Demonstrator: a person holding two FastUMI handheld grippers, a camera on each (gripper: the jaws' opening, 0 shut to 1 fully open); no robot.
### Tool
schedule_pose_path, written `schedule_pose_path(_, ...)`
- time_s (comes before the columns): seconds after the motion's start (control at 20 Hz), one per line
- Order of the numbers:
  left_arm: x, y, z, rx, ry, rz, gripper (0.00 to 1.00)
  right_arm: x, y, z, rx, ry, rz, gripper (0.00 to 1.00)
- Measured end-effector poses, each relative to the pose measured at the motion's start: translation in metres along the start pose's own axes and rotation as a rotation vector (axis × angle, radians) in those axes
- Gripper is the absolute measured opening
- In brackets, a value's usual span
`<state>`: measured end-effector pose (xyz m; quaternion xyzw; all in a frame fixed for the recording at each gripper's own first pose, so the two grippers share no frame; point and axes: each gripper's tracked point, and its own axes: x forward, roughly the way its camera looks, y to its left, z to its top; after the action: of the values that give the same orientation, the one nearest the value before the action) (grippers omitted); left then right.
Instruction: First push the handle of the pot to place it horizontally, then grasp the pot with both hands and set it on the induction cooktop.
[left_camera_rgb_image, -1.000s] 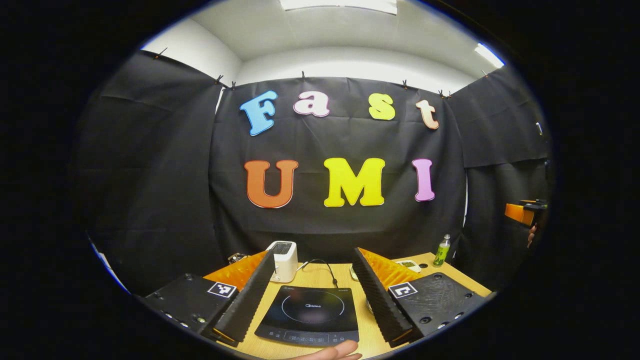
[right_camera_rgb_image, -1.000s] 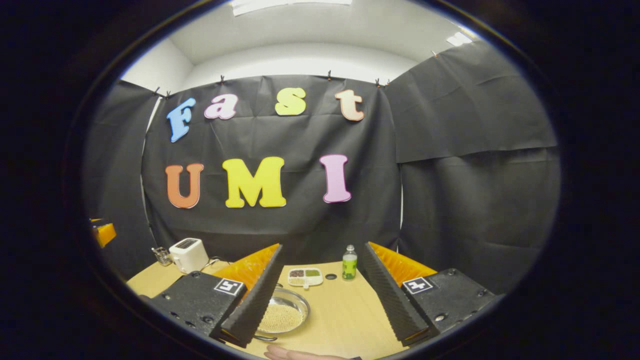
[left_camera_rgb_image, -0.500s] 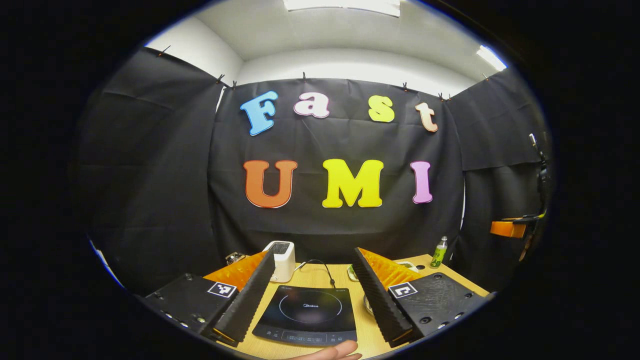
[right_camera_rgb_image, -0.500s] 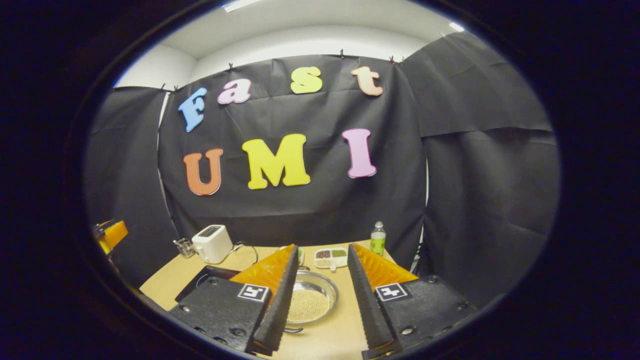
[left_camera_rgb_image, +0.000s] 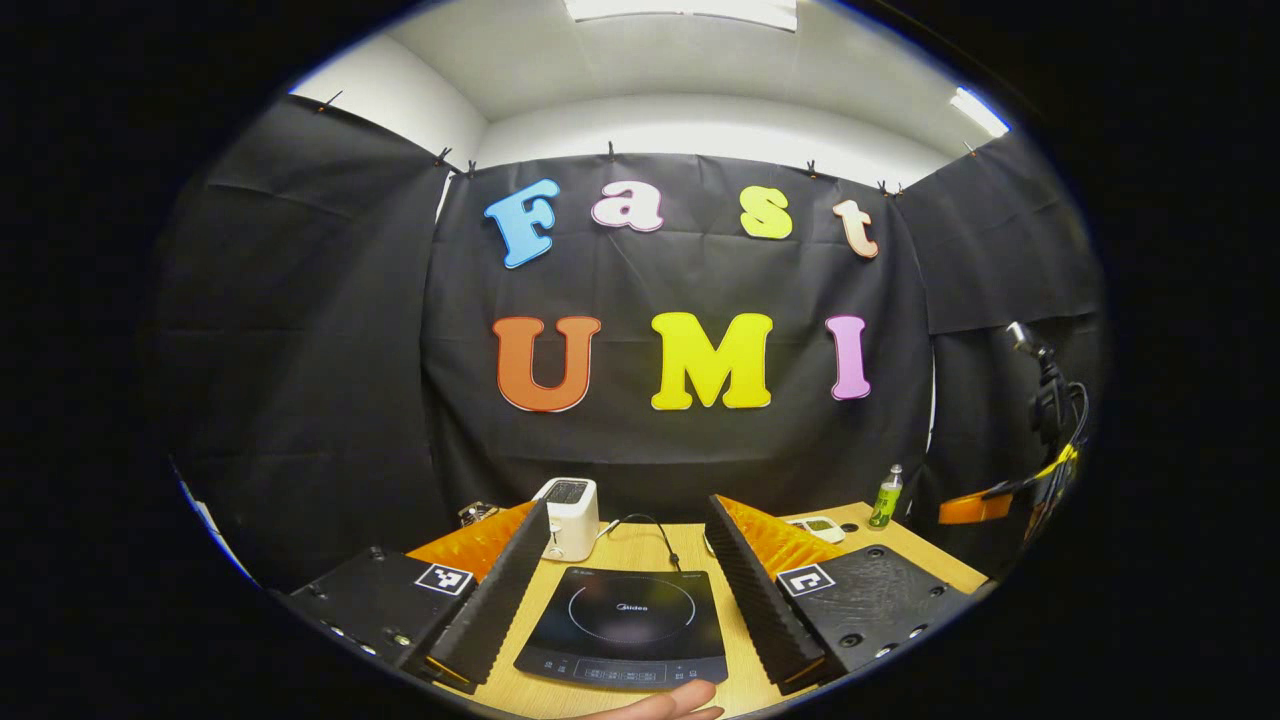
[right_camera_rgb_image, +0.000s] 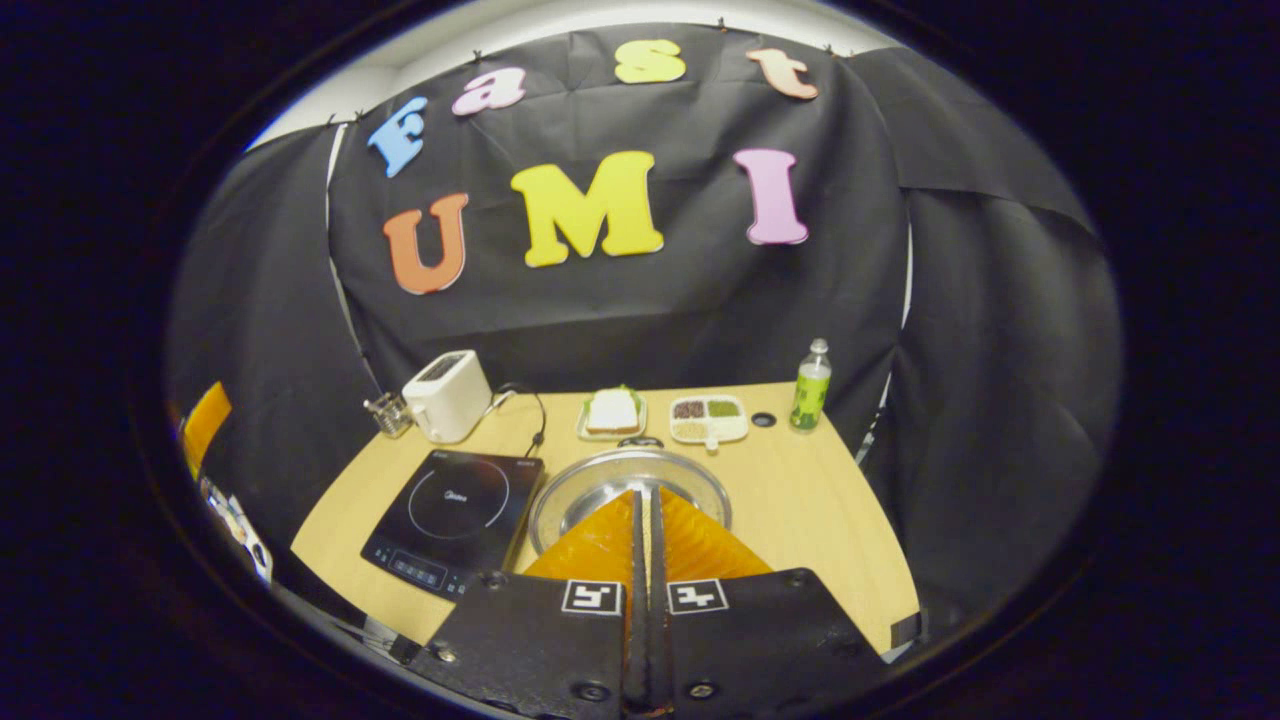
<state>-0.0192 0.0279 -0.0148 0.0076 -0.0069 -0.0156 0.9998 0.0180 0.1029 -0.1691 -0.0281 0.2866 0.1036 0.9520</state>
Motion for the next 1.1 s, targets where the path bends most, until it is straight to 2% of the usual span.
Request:
schedule_pose_path(0.35, -0.004, 0.018, -0.008, 0.002, 0.001, 0.022, 0.94, 0.055, 0.061, -0.087, -0.009, 0.293, 0.126, 0.04)
schedule_pose_path(0.7, -0.006, 0.038, -0.013, -0.008, 0.006, 0.056, 0.94, 0.081, 0.101, -0.151, -0.036, 0.461, 0.188, 0.04)
schedule_pose_path(0.85, -0.006, 0.039, -0.015, -0.006, 0.005, 0.052, 0.95, 0.093, 0.101, -0.168, -0.044, 0.503, 0.168, 0.01)
schedule_pose_path(0.9, -0.007, 0.038, -0.017, -0.006, 0.007, 0.048, 0.95, 0.096, 0.1, -0.171, -0.038, 0.514, 0.161, 0.05)
schedule_pose_path(0.95, -0.008, 0.039, -0.018, -0.004, 0.009, 0.048, 0.95, 0.101, 0.098, -0.172, -0.029, 0.526, 0.155, 0.01)
schedule_pose_path(1.1, -0.01, 0.04, -0.02, 0.003, 0.007, 0.046, 0.95, 0.111, 0.088, -0.18, -0.006, 0.539, 0.118, 0.03)
